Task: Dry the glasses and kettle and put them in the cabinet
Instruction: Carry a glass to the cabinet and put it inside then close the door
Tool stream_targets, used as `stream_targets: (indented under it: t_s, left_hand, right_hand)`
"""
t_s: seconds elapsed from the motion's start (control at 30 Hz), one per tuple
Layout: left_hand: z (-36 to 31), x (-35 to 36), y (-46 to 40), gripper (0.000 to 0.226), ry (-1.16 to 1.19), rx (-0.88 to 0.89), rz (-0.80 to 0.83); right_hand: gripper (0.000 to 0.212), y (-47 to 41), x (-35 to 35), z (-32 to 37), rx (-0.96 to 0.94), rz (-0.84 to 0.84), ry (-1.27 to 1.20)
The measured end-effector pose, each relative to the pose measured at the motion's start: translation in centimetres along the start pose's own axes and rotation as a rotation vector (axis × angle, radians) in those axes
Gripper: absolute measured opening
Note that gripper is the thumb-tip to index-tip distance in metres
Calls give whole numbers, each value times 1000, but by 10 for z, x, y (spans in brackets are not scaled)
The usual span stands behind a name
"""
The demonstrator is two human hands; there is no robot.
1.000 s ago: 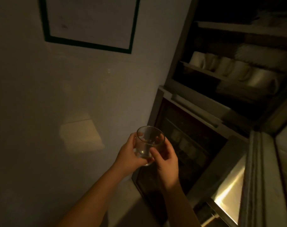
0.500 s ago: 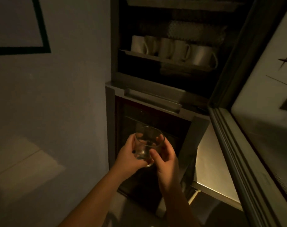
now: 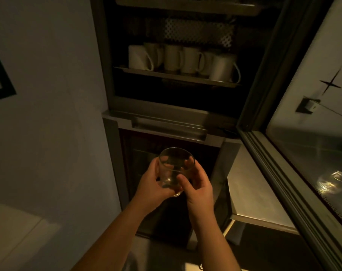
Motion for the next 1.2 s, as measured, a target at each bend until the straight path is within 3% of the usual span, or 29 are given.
stream_targets:
  t_s: [0.4,0.63,0.83,0.97,1.2]
  left_hand:
    - [-24,-18,-86,76,-14,98,18]
    - [-53,-23,-159,67,-7,186,-21]
    - [-70,-30,-214,75,21,220,-47]
    - [-81,-32,-239,80,92,261,-17]
    - [-103,-37,-268,78,136,359,139]
  right_hand:
    - [55,-76,38,28,-131,40,-26]
    - [67,-146,64,56,-205,103,-82]
    - [66,-190,77,72,-220,102,-96]
    - [58,-206,87,72,-56,59,-249]
    - [58,-215,123,85,266,189,-676]
Point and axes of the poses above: each hand's wrist, its own y-axis away from the middle knuckle, its own x-axis out of the palm, z = x × y, the point moved 2 cm from there along -y, towards the middle knuckle, and after that the axes turned 6 degrees about -z, right-handed, at the moved point
